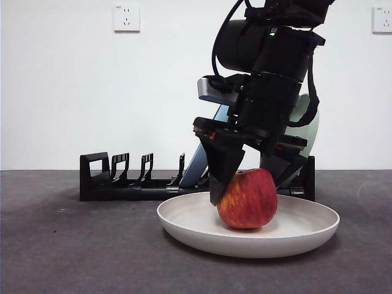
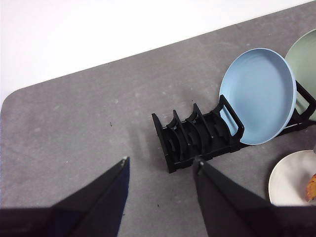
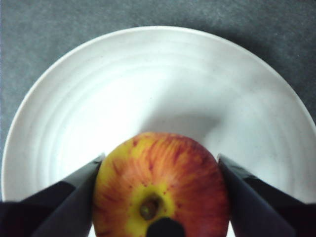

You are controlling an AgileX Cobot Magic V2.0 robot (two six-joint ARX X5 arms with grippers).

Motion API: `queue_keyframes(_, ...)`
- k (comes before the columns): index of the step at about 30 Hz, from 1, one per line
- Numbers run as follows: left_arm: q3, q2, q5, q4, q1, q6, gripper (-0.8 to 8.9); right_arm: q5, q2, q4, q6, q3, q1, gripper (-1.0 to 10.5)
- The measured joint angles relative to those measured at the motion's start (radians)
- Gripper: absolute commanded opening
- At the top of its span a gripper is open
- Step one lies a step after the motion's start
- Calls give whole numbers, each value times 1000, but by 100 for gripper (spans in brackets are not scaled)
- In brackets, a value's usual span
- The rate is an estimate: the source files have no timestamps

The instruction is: Take the yellow plate from the plate rack,put the plate on the table,take the apple from the table,put the apple in the plate

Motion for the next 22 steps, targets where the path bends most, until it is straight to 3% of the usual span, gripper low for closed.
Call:
queue_keyframes(3, 0, 0, 0, 0, 0, 0, 216, 0, 0, 0, 0, 0, 0, 384)
queue_keyframes(6, 0, 0, 0, 0, 0, 0, 216, 0, 0, 0, 0, 0, 0, 485)
queue_keyframes(22, 0, 0, 1, 0, 0, 0, 216, 2, -12, -4, 0, 0, 0, 507)
